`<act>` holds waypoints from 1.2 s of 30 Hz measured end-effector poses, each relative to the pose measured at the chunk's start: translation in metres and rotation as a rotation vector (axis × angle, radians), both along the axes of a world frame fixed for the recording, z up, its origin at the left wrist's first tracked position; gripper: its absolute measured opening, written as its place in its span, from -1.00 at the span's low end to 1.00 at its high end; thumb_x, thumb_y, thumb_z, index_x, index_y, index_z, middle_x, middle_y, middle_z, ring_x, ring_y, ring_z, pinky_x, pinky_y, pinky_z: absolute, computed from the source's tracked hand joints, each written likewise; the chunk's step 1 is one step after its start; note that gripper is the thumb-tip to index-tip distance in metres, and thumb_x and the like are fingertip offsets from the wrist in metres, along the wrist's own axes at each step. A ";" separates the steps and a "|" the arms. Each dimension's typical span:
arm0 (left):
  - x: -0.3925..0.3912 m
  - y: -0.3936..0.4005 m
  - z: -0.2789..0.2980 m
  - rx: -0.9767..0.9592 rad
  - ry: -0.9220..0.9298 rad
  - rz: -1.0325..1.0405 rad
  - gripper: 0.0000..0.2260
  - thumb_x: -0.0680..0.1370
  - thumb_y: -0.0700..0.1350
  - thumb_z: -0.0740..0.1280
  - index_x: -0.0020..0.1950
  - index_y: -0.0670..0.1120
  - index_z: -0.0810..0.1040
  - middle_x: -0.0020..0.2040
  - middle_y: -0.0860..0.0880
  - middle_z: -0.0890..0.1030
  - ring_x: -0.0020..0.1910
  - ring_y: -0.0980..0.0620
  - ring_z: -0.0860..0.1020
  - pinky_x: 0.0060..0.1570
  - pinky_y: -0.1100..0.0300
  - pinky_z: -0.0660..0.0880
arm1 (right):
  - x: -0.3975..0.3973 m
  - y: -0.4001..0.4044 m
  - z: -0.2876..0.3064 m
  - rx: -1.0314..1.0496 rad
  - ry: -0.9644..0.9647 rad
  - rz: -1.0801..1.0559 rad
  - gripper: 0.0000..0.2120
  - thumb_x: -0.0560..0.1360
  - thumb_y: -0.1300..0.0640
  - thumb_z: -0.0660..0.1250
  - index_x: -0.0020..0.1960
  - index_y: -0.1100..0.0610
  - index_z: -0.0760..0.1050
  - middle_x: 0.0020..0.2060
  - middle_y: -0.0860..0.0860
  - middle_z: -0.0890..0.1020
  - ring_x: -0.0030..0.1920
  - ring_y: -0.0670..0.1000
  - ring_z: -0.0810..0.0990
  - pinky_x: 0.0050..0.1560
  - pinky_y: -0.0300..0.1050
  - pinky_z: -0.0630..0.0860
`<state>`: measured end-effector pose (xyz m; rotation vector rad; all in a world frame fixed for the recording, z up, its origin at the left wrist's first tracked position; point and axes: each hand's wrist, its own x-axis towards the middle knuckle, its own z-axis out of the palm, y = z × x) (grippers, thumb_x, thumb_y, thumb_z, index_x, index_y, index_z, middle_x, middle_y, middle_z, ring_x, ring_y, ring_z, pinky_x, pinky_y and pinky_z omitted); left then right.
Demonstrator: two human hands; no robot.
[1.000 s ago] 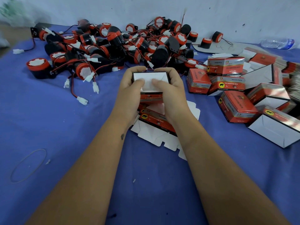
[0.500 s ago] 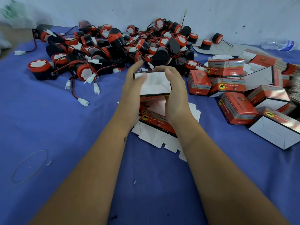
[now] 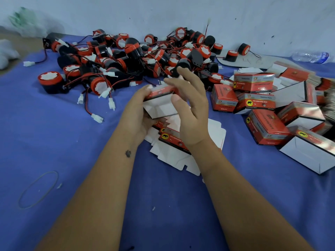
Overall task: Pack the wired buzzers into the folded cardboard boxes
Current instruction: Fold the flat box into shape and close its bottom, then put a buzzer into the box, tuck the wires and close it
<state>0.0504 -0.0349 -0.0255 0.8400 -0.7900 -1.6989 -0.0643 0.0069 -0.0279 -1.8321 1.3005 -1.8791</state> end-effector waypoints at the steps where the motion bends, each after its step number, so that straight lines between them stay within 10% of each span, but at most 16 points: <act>1: 0.003 -0.002 0.001 0.015 0.046 0.048 -0.79 0.62 -0.06 0.24 0.11 -0.14 0.59 -0.10 -0.08 0.71 -0.12 -0.01 0.69 -0.05 0.01 0.63 | -0.001 -0.002 -0.001 0.015 -0.025 -0.039 -0.69 0.48 0.22 0.24 0.18 0.19 0.58 0.30 0.13 0.46 0.38 0.02 0.36 0.41 -0.04 0.30; 9: 0.013 -0.016 0.002 0.109 0.355 0.213 -0.93 0.57 -0.16 0.36 -0.03 -0.15 0.58 -0.24 -0.06 0.70 -0.16 -0.01 0.68 -0.18 0.12 0.64 | -0.046 -0.042 -0.002 0.422 -0.219 -0.342 -0.71 0.56 0.25 0.23 0.26 0.10 0.49 0.14 0.01 0.50 0.14 0.01 0.47 0.11 -0.13 0.46; 16: 0.005 -0.024 -0.010 -0.154 -0.127 0.329 -0.66 0.51 -0.29 0.40 0.29 -0.17 0.53 0.15 -0.08 0.65 0.14 -0.01 0.62 0.13 0.05 0.58 | -0.056 -0.108 0.014 0.504 0.067 -0.350 -0.49 0.55 0.22 0.22 0.47 -0.02 0.27 0.32 0.13 0.39 -0.10 0.09 0.52 -0.20 -0.05 0.46; 25: 0.002 -0.029 -0.016 -0.066 -0.160 0.333 -0.55 0.46 -0.22 0.48 0.30 -0.02 0.48 0.17 0.03 0.64 0.17 0.02 0.60 0.20 -0.01 0.55 | -0.070 -0.167 0.019 0.693 0.322 -0.335 -0.19 0.52 0.12 0.37 0.59 0.03 -0.05 0.51 0.11 0.01 0.33 0.21 0.35 0.04 -0.10 0.37; 33: 0.001 -0.031 -0.018 -0.090 -0.151 0.392 -0.56 0.46 -0.16 0.50 0.27 -0.01 0.44 0.11 0.11 0.62 0.05 0.15 0.62 -0.22 0.41 0.56 | -0.064 -0.146 0.004 0.515 0.271 -0.290 -0.56 0.39 0.21 0.48 0.10 0.02 0.28 0.02 -0.03 0.44 -0.06 -0.03 0.47 -0.09 -0.08 0.48; 36: 0.001 -0.027 -0.017 -0.186 -0.336 0.490 -0.53 0.44 -0.13 0.51 0.21 0.09 0.34 0.02 0.25 0.52 -0.02 0.27 0.54 -0.34 0.54 0.45 | -0.051 -0.125 0.003 0.407 0.080 -0.278 -0.58 0.42 0.22 0.46 0.11 -0.01 0.30 -0.10 -0.18 0.48 -0.12 -0.29 0.51 -0.29 -0.36 0.48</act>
